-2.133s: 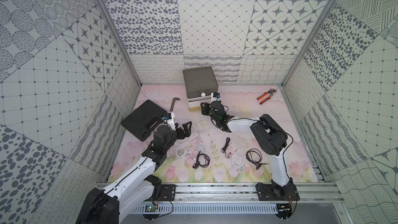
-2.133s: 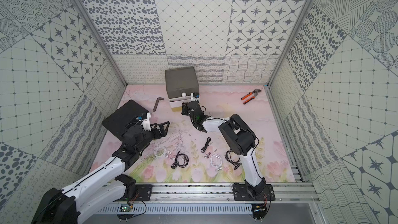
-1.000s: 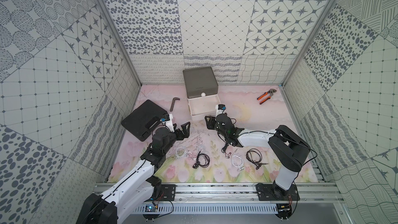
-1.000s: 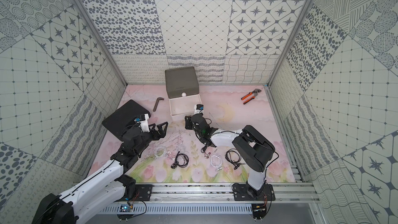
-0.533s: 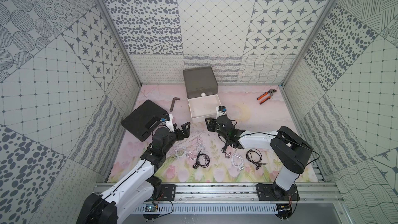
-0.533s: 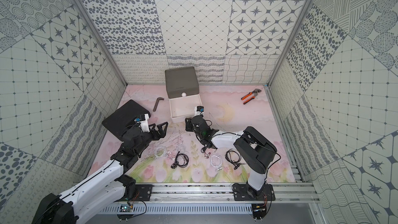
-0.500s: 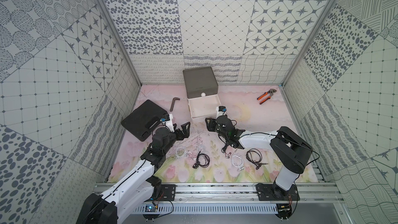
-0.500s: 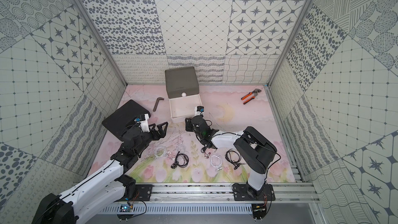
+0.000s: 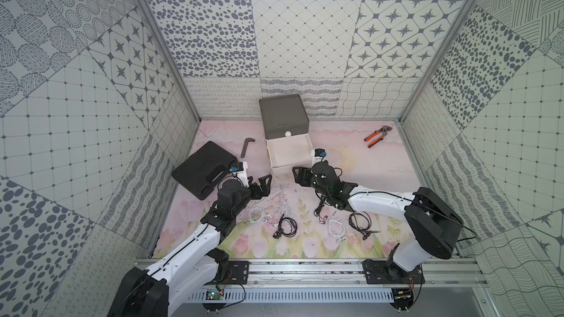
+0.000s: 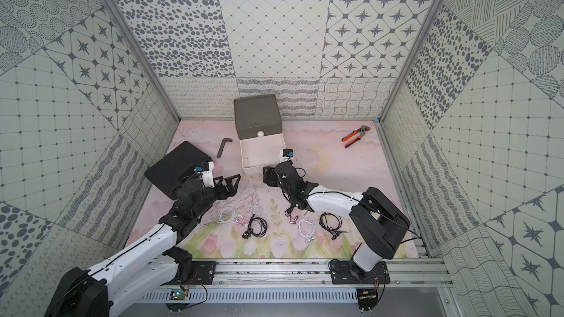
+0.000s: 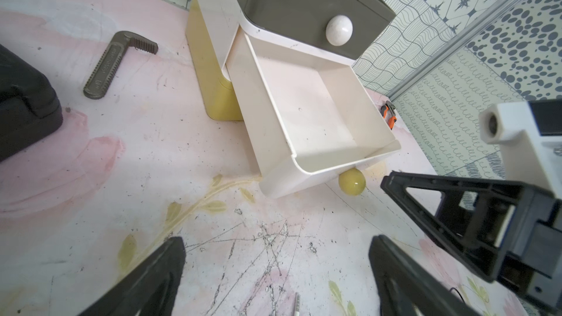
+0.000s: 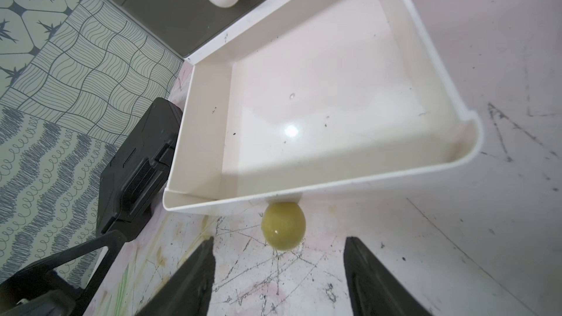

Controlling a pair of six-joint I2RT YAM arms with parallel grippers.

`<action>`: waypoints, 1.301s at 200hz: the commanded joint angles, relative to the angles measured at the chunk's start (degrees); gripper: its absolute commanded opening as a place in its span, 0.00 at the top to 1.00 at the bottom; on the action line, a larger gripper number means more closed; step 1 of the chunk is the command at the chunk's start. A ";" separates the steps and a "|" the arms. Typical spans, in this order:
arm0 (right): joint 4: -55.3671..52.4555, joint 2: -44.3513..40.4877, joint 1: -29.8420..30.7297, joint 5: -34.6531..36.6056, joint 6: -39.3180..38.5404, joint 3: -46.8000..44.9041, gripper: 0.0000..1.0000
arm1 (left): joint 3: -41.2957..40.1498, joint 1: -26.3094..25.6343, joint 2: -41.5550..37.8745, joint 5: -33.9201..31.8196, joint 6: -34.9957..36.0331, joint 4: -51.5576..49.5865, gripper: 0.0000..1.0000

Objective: Place the wired earphones into the drawer by color
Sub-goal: Open the drawer in the storage box, then pick up the wired earphones from the center of the board.

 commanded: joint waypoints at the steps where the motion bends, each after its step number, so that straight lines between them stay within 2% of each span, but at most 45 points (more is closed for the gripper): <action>1: -9.43 -4.38 -0.07 1.32 -1.39 -1.47 0.27 | 1.50 -0.16 2.06 4.86 0.57 5.39 0.01; 38: -22.04 -10.00 -0.42 2.44 -1.44 -2.71 0.25 | 1.72 -0.33 2.60 6.78 0.65 6.36 0.01; 86: -32.96 -13.68 -0.19 2.02 -0.07 -4.26 0.25 | 2.69 -0.50 4.71 9.72 0.28 7.01 0.01; 199: -32.88 -4.67 2.11 -2.30 4.80 -4.53 0.27 | 1.00 -0.76 3.09 8.24 -0.05 8.56 0.01; 260: -30.87 -0.84 2.26 -4.34 5.03 -4.78 0.36 | 0.96 -0.77 2.95 7.41 0.06 8.20 0.01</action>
